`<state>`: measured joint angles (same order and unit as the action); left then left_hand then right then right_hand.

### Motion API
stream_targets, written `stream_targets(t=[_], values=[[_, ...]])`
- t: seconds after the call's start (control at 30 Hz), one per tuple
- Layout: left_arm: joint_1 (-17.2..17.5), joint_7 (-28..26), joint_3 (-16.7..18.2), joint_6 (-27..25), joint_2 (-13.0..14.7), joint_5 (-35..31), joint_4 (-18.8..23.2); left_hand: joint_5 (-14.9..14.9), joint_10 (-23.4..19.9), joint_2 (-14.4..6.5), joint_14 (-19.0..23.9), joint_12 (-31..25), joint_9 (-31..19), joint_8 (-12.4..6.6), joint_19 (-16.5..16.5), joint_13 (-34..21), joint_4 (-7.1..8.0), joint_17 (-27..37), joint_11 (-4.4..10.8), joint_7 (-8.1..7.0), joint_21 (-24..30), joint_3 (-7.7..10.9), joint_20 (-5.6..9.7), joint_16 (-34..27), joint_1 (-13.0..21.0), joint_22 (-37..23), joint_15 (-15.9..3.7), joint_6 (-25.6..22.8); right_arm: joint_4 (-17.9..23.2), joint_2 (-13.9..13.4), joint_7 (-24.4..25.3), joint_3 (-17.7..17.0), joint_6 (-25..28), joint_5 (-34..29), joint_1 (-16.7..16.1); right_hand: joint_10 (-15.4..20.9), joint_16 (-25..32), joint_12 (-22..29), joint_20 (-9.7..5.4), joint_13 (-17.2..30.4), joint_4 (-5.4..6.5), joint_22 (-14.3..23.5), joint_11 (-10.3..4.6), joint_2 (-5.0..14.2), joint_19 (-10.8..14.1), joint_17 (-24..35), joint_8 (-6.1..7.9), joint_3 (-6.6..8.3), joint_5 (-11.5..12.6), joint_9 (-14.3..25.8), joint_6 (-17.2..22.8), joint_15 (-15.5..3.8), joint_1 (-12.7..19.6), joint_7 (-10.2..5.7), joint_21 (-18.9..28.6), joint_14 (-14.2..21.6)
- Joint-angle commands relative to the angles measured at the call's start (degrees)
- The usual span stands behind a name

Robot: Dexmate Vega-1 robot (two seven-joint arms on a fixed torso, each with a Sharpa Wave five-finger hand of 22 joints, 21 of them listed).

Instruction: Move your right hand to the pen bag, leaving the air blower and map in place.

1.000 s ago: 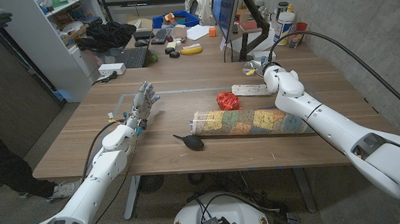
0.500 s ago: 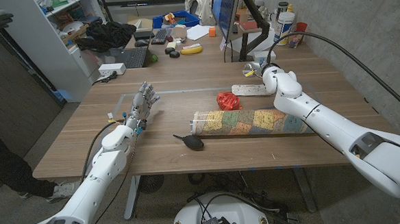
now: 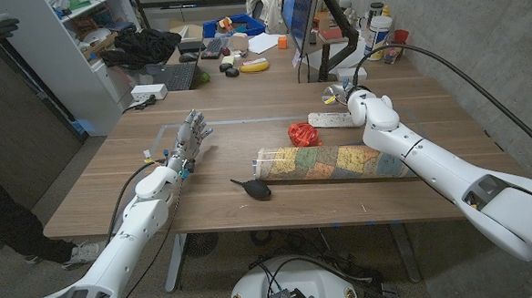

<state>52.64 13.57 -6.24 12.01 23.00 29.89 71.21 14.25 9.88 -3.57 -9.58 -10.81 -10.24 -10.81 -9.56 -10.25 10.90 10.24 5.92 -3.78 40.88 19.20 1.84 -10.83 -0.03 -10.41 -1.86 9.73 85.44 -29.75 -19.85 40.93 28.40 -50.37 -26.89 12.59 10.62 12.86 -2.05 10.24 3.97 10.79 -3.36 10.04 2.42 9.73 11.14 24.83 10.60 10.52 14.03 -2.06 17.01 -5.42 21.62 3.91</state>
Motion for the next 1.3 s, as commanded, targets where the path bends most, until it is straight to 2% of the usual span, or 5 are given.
stream_targets(t=[0.03,1.3], values=[[-0.51,0.45,-0.07,0.07,-0.16,-0.04,-0.86,0.52,1.68,-6.28,-3.71,-0.25,-0.28,-0.05,-6.09,-0.10,-0.04,0.12,-0.22,0.02,-0.15,-0.07,2.83,-0.22,0.36,-0.16,-1.50,2.14,-0.91,0.34,-0.22,0.56,-0.26,-0.26,0.49,0.64,0.20,-0.37,-1.46,0.11,0.18,0.16,-0.02,0.49,0.45,0.33,0.08,0.30,-0.06,0.32,0.50,-2.28,0.73,-0.20,-0.19,0.27],[-1.52,1.64,0.18,0.42,-0.37,0.13,-2.97,0.58,1.66,-6.33,-3.66,-0.24,-0.28,-0.02,-6.04,-0.11,-0.03,0.12,-0.25,-0.01,-0.41,-0.16,2.75,-0.22,0.35,-0.17,-1.48,2.19,-2.49,1.05,-1.14,1.97,-0.23,-1.36,1.55,1.54,0.28,-0.31,-1.52,0.10,0.31,0.16,-0.23,0.50,0.94,0.33,0.19,0.41,-0.07,0.32,1.42,-2.63,1.19,-0.29,-0.33,0.92]])
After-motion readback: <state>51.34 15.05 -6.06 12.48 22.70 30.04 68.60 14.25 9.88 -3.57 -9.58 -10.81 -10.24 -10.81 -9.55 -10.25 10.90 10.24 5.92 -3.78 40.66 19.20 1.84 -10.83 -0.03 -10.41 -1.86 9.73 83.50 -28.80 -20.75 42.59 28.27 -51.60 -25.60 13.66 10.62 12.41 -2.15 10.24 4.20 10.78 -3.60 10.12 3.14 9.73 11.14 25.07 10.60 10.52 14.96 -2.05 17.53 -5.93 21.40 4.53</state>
